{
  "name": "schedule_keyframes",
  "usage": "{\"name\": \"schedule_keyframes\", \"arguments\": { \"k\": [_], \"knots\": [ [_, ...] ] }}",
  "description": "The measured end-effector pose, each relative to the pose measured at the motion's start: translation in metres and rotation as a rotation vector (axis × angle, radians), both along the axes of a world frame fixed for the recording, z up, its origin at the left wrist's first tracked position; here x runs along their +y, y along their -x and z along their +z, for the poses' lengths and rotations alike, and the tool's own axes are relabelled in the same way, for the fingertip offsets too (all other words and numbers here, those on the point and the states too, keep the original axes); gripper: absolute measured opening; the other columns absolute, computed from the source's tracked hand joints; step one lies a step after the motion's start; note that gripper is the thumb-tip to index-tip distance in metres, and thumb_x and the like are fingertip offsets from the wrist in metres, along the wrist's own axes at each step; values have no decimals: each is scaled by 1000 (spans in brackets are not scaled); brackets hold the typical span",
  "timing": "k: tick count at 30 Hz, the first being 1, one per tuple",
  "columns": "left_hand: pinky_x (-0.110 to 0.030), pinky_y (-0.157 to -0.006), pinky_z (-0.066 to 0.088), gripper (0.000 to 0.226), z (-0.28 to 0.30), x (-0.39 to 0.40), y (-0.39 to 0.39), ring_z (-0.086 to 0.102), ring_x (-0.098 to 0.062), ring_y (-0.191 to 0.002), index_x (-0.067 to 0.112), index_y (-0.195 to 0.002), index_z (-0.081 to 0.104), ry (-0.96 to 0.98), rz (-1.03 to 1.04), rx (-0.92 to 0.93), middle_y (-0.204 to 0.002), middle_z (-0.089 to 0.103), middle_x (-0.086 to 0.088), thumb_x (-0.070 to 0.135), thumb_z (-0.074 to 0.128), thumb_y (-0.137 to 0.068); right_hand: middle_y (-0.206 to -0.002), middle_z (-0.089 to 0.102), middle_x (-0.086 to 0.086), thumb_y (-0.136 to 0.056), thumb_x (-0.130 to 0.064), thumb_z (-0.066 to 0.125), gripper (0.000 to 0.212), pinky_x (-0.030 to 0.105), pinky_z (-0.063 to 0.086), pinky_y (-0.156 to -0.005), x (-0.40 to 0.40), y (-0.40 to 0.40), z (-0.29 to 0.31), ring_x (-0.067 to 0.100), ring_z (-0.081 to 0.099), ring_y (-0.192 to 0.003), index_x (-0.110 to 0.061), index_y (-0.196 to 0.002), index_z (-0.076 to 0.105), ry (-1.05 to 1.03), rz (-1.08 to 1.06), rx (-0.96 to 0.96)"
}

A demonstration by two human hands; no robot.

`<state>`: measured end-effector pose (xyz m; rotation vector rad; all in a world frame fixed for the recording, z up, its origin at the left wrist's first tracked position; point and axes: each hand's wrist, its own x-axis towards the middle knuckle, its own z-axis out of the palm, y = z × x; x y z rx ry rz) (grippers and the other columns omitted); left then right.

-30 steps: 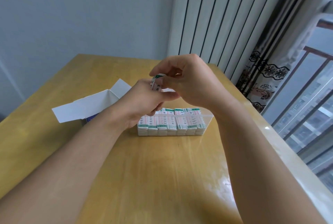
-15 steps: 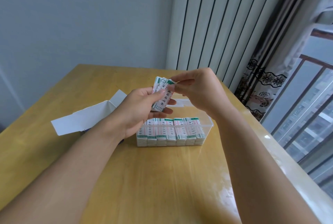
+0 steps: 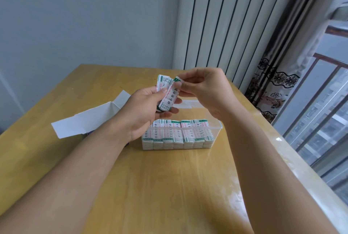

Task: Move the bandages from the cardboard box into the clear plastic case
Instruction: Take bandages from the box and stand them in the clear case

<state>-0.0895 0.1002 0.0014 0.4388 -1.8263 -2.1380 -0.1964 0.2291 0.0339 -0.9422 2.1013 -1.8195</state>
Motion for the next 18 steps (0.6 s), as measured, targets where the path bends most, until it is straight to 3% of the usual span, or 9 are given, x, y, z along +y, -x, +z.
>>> {"name": "schedule_keyframes", "arguments": {
  "k": [5,14,18],
  "knots": [
    [-23,-64,56,26,2,-2,0,72,-15,-74,10,-119,67,-81,0,0,-99,78,-11,20,45,-108,-88,76,15,-83,1,77,16,34,63,-77,-3,0,-1,22,77,-81,-2,-98,73,32,-24,-15],
    [-24,-65,59,26,0,-2,0,74,-20,-77,10,-119,66,-90,-33,-19,-101,78,-13,19,44,-108,-88,77,11,-84,-2,77,10,31,63,-76,-1,6,-2,21,77,-82,-7,-93,75,56,-55,-22],
    [-28,-69,61,28,-7,-3,4,76,-22,-80,12,-113,67,222,140,14,-100,76,-10,22,41,-110,-87,77,11,-83,0,77,11,31,62,-79,10,20,3,24,77,-85,-6,-92,75,96,-35,-36]
  ]
}}
